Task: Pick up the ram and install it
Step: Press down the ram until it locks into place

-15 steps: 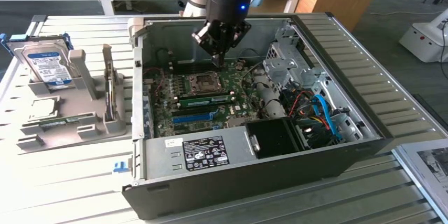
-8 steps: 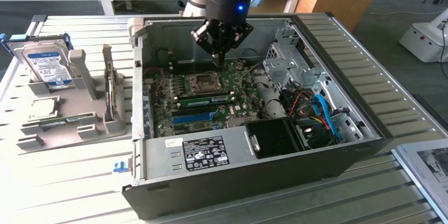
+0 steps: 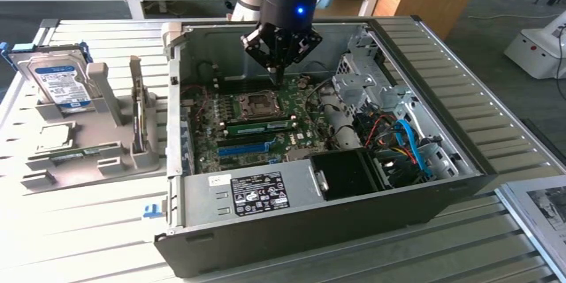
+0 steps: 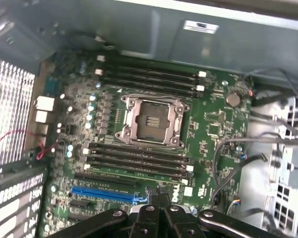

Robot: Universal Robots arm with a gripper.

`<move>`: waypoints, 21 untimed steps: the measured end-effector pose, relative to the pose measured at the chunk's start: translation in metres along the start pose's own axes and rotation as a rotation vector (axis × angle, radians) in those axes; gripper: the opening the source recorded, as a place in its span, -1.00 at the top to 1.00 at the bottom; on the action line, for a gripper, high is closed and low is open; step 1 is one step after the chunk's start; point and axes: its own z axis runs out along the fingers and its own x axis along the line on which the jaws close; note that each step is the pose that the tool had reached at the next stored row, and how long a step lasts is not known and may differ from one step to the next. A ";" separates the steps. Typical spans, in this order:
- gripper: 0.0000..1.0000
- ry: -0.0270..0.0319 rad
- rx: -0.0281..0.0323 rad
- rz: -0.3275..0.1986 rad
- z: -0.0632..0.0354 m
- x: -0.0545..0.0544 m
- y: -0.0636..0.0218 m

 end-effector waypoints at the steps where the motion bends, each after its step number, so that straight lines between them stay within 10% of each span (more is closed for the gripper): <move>1: 0.79 -0.0009 0.0001 0.018 0.0000 0.000 0.0000; 21: 0.79 -0.0041 0.0000 0.076 0.0002 0.001 0.0002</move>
